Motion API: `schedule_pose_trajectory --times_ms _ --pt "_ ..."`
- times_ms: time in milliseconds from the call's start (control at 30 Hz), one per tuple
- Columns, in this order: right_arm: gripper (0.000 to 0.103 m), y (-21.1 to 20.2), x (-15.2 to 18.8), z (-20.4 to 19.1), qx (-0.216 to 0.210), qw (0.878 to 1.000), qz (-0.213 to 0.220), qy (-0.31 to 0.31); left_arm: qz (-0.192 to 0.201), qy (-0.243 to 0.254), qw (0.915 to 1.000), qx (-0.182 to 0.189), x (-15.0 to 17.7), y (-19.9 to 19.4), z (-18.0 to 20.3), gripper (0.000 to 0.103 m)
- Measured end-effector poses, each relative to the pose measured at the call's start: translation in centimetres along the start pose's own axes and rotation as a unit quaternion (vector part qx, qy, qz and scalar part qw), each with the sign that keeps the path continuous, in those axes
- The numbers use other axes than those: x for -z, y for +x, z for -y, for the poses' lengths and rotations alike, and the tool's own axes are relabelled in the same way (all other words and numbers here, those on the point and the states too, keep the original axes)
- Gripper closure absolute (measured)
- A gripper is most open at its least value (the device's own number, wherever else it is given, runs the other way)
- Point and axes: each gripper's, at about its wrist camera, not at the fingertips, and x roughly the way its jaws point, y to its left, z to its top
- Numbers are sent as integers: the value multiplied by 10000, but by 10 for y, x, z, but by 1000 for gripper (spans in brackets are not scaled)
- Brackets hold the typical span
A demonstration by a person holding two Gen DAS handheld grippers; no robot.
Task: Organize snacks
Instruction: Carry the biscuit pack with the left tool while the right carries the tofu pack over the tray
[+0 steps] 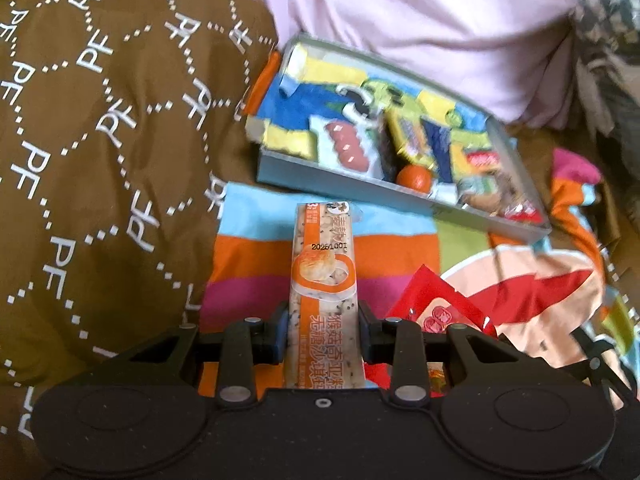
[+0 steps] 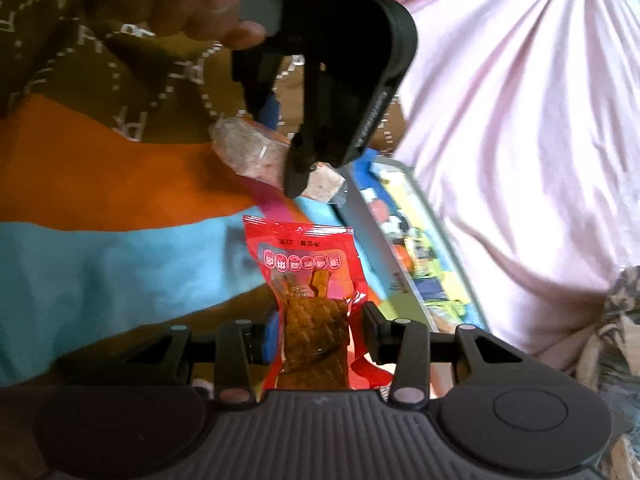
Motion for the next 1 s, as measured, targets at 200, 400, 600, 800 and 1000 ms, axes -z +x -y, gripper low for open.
schedule_pose_trajectory --times_ms 200,400,600,800,1000 --pt "58 6 0 12 499 9985 127 209 467 5 9988 113 -4 -13 7 68" --pt "57 18 -3 36 1002 9924 250 664 823 102 9965 34 -24 -16 19 68" --pt "57 46 -4 74 1524 9817 433 1058 1264 246 9917 24 -67 -11 38 68" --pt "57 94 -8 114 1694 9706 443 1652 1489 353 9882 -115 -109 18 50 68" --pt "57 122 -16 129 1580 9655 577 1989 1418 311 9886 -406 -137 62 49 68"
